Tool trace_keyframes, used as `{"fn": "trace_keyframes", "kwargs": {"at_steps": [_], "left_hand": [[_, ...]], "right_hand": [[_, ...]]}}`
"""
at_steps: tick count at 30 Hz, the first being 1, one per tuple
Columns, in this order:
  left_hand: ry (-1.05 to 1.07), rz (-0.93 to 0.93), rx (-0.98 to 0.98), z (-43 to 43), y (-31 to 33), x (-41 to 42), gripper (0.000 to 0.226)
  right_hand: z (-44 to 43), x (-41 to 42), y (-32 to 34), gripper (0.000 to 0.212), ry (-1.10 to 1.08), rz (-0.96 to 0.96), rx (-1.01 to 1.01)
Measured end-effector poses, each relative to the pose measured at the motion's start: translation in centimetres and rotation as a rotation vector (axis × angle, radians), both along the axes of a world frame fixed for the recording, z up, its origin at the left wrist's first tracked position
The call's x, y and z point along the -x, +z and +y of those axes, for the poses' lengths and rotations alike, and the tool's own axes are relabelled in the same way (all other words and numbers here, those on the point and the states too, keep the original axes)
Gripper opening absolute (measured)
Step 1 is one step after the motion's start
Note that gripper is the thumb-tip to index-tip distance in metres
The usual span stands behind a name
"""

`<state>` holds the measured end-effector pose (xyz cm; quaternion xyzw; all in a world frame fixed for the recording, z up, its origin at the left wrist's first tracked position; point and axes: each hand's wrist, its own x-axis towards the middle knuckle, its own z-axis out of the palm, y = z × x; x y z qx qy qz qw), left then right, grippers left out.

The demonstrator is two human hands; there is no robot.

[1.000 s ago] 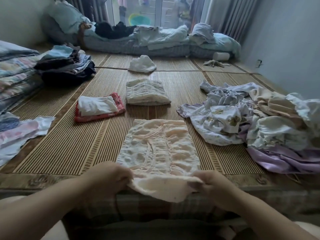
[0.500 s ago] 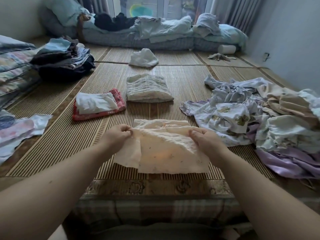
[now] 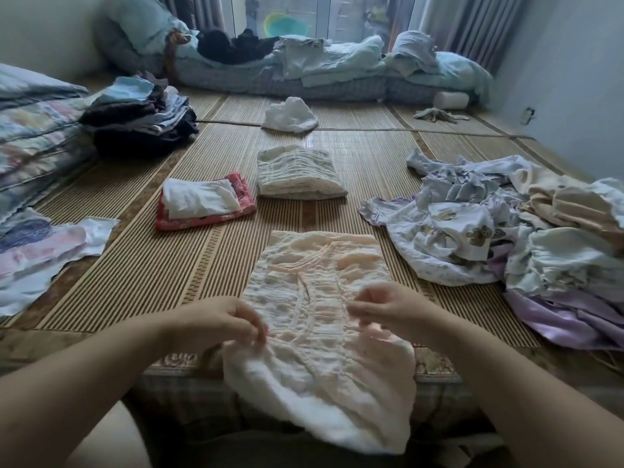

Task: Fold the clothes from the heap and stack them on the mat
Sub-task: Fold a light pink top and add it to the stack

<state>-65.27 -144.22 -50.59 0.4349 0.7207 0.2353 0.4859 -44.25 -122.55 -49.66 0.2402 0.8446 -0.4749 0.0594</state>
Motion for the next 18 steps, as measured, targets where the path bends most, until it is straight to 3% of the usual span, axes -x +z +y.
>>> {"fn": "trace_keyframes", "kwargs": {"at_steps": [2,4,7,9,12,14,16,18], "left_hand": [[0.094,0.152,-0.048,0.9,-0.5,-1.2,0.015],[0.11,0.335,-0.065,2.2,-1.0,-2.8,0.03],[0.1,0.693,0.039,3.6,-2.3,-4.6,0.047],[0.066,0.857,0.128,4.0,-3.0,-5.0,0.049],[0.007,0.804,0.144,3.5,-2.8,-4.7,0.04],[0.022,0.611,0.093,2.8,-1.7,-3.9,0.029],[0.095,0.368,0.031,2.3,1.0,-2.7,0.02],[0.17,0.325,-0.061,2.4,4.7,-1.0,0.016]], "right_hand": [[0.1,3.6,-0.9,0.024,-0.039,0.042,-0.309],[0.2,7.2,-1.3,0.041,-0.012,0.03,-0.506],[0.5,12.1,-1.9,0.072,0.212,-0.112,-0.677],[0.6,14.1,-2.2,0.08,0.329,-0.276,-0.705],[1.1,15.2,-1.2,0.055,0.403,-0.36,-0.838],[1.6,14.5,0.0,0.042,0.411,-0.331,-0.905],[2.7,13.2,1.8,0.028,0.344,-0.252,-0.82],[3.9,11.5,4.7,0.02,0.258,-0.142,-0.757]]}}
